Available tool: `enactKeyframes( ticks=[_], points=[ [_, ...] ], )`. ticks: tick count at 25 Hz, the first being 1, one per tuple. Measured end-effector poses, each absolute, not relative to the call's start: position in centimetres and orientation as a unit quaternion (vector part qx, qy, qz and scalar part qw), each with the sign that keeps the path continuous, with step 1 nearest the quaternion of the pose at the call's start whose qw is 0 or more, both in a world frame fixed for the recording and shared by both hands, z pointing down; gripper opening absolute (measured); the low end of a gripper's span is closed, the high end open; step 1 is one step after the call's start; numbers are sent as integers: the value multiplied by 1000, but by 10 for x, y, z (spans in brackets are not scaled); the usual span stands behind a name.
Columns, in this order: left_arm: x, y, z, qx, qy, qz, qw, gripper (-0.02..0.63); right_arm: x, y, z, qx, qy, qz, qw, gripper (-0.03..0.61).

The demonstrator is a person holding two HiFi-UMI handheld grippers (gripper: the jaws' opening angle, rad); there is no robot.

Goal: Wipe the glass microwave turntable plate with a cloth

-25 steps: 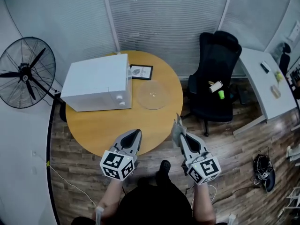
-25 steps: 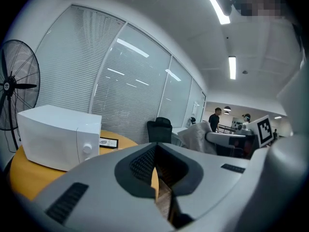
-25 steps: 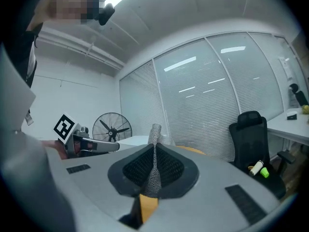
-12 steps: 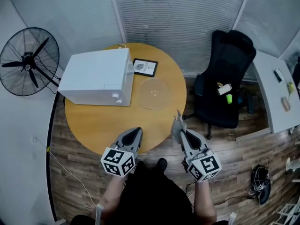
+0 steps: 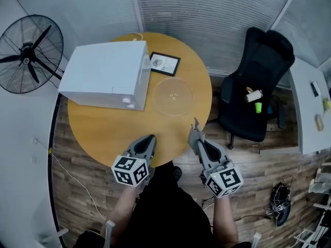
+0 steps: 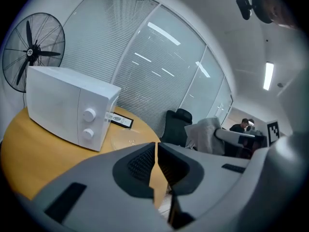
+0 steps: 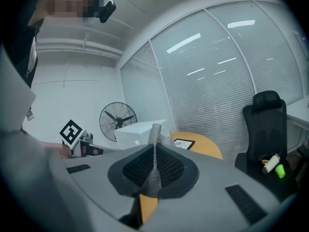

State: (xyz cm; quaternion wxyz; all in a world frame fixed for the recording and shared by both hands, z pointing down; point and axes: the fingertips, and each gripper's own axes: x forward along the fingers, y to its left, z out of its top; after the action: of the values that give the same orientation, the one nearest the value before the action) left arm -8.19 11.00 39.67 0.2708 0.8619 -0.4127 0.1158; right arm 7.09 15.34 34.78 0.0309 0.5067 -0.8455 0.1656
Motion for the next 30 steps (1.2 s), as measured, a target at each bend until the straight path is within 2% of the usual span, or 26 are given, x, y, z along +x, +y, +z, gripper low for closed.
enactKeyframes(
  ticks=[11,23,30],
  points=[
    [-79,27,470,830,-402,114,368,58,65,62,365,510,-841,161,80,21],
    [-79,-17,559,743,-406,56,530,109,49,-1,415,494,-841,176,131,21],
    [-73,-28,607,699,-418,52,578,129,48,-28,441,465,-851,194,145,21]
  ],
)
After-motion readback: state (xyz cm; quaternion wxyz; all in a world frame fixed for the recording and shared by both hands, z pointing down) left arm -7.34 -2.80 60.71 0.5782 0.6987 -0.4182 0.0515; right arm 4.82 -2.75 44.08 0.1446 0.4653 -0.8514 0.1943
